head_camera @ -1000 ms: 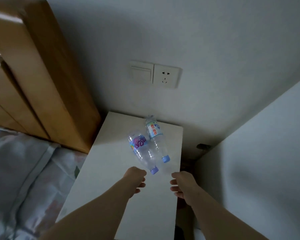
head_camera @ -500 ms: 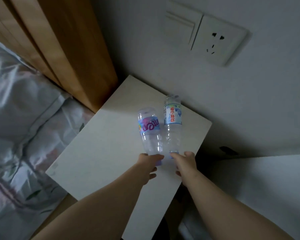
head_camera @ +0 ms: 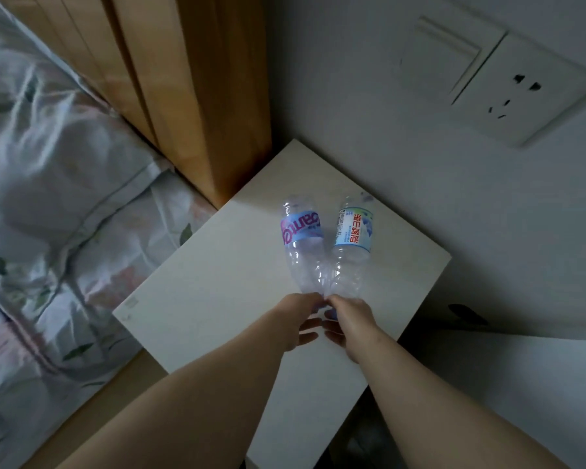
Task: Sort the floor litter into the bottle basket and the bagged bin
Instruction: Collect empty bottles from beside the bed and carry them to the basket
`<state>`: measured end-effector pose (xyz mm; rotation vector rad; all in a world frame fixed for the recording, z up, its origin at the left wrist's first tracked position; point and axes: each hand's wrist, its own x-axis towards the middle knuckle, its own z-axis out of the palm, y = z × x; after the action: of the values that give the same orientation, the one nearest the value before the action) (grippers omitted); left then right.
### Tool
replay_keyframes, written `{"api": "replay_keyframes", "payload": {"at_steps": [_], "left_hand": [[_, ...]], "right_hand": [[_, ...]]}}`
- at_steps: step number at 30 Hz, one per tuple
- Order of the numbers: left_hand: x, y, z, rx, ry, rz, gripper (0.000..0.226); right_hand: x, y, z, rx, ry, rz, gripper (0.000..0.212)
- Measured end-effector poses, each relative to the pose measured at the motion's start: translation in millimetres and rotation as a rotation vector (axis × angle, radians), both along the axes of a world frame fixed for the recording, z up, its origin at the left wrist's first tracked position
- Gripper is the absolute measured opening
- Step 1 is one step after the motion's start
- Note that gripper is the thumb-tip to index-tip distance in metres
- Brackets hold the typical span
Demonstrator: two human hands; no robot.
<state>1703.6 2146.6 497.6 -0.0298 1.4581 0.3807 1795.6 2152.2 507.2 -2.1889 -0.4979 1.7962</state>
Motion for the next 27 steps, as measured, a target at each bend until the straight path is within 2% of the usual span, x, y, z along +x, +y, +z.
{"api": "replay_keyframes", "payload": {"at_steps": [2,7,14,20,27], "left_hand": [[-3.1,-2.5,-0.8,0.0,-0.041,0.059,0.016],[-30.1,-27.8,14.5,0.009,-0.045,0.048,0.01],[-106.6,-56.1,55.1,0.071,0.084,0.063,0.012],[-176.1,-77.5,107.3,0.202,0.119,0.138,0.011],[-235.2,-108.1,161.6,0.4,0.263,0.354,0.023]], "right_hand": [[-7.1,-4.1,0.7,-0.01,0.006,-0.004,0.019],[-20.3,-21.8,15.2,-0.02,-0.025,0.019,0.014],[-73.5,-50.8,67.4,0.012,0.025,0.001,0.013],[-137.8,-70.7,115.7,0.141,0.083,0.003,0.012],[-208.1,-87.5,163.5,0.285,0.192,0.171,0.017]]}}
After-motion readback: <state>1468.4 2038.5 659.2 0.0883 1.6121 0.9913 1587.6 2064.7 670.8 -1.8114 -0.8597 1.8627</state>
